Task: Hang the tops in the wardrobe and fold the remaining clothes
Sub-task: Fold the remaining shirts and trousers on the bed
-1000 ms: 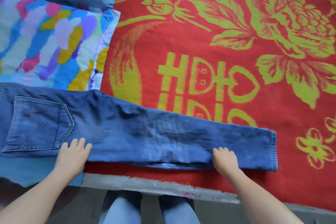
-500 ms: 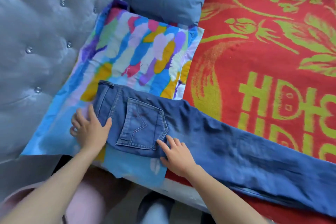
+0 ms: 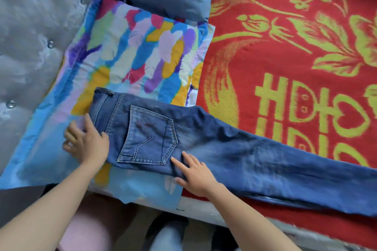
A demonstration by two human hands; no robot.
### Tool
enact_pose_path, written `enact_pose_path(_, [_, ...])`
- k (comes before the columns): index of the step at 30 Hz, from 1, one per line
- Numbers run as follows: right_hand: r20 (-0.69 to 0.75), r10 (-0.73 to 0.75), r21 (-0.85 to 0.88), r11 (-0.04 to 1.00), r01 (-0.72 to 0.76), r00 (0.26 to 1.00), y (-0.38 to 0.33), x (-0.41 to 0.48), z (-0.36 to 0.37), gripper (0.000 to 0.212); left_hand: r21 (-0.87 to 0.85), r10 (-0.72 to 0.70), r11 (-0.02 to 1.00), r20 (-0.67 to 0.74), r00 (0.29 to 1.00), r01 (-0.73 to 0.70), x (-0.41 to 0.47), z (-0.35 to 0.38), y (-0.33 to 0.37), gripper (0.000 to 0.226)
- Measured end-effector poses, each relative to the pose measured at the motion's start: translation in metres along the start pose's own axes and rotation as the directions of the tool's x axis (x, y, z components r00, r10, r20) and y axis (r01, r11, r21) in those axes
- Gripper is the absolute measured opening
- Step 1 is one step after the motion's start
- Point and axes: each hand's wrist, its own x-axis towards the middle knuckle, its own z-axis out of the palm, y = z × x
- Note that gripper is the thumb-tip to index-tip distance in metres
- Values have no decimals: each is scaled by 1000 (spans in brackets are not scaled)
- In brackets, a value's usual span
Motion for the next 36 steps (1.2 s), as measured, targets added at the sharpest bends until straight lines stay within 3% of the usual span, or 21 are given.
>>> enact_pose_path(1, [-22, 59, 38, 998, -58, 998, 10, -4, 0, 68, 5, 151, 989, -21, 988, -150, -11, 4, 15, 69])
enact_pose_path(3, [-35, 225, 100, 970, -221, 974, 45, -26, 5, 57, 36, 444, 896, -24, 896, -443, -40, 22, 55, 81])
enact_pose_path(5, [-42, 399, 99, 914, -394, 916, 91, -59, 13, 53, 47, 615, 786, 44, 787, -617, -78, 43, 97, 89])
enact_pose_path(7, [-16, 557, 118, 826, -552, 830, 134, -96, 23, 50, 41, 695, 703, 174, 698, -710, -121, 62, 133, 91])
enact_pose_path(10, [44, 708, 160, 692, -704, 705, 201, -162, 50, 45, 49, 766, 522, 412, 493, -852, -194, 94, 173, 88])
enact_pose_path(13, [27, 719, 95, 689, -718, 694, 252, -215, 76, 51, 22, 779, 355, 546, 309, -934, -252, 122, 194, 83])
enact_pose_path(15, [-86, 727, 65, 686, -724, 681, 270, -234, 82, 41, -5, 751, 319, 611, 250, -948, -278, 135, 204, 82])
enact_pose_path(16, [-156, 770, 74, 633, -770, 618, 281, -245, 82, 29, -17, 744, 306, 628, 228, -952, -292, 140, 210, 83])
enact_pose_path(17, [-127, 845, 174, 535, -827, 520, 296, -258, 82, 21, -36, 735, 296, 647, 203, -955, -307, 147, 219, 88])
enact_pose_path(19, [-2, 968, 481, 222, -848, 252, 328, -275, 80, 27, -56, 717, 290, 674, 178, -955, -325, 154, 235, 101])
enact_pose_path(21, [67, 997, 765, -27, -644, 38, 369, -292, 80, 30, -35, 715, 304, 669, 204, -952, -343, 164, 250, 107])
enact_pose_path(23, [186, 980, 943, -197, -268, -66, 405, -303, 76, 44, -17, 667, 307, 717, 203, -951, -358, 164, 266, 104])
enact_pose_path(24, [280, 957, 958, -284, -38, -80, 423, -306, 76, 54, 1, 635, 318, 742, 214, -948, -366, 164, 274, 96])
enact_pose_path(26, [496, 868, 807, -457, 373, -10, 448, -308, 77, 64, 38, 480, 346, 851, 212, -937, -378, 170, 278, 75])
enact_pose_path(28, [585, 802, 629, -541, 559, 119, 461, -308, 76, 41, 51, 314, 403, 930, 190, -914, -381, 170, 283, 70])
enact_pose_path(29, [595, 792, 595, -549, 588, 137, 463, -307, 72, 26, 45, 299, 427, 936, 188, -903, -380, 171, 286, 69])
enact_pose_path(31, [556, 829, 645, -479, 595, 64, 460, -301, 55, 17, 5, 281, 524, 943, 178, -851, -374, 171, 288, 65])
enact_pose_path(33, [348, 936, 776, -257, 576, -52, 442, -293, 26, 17, -94, 283, 727, 943, 172, -680, -365, 170, 290, 60])
enact_pose_path(35, [-4, 990, 898, 64, 436, -138, 402, -283, -6, 26, -266, 327, 931, 911, 251, -250, -355, 161, 297, 56])
enact_pose_path(36, [-192, 972, 910, 229, 346, -137, 376, -276, -14, 31, -343, 319, 939, 895, 312, 24, -352, 155, 304, 48])
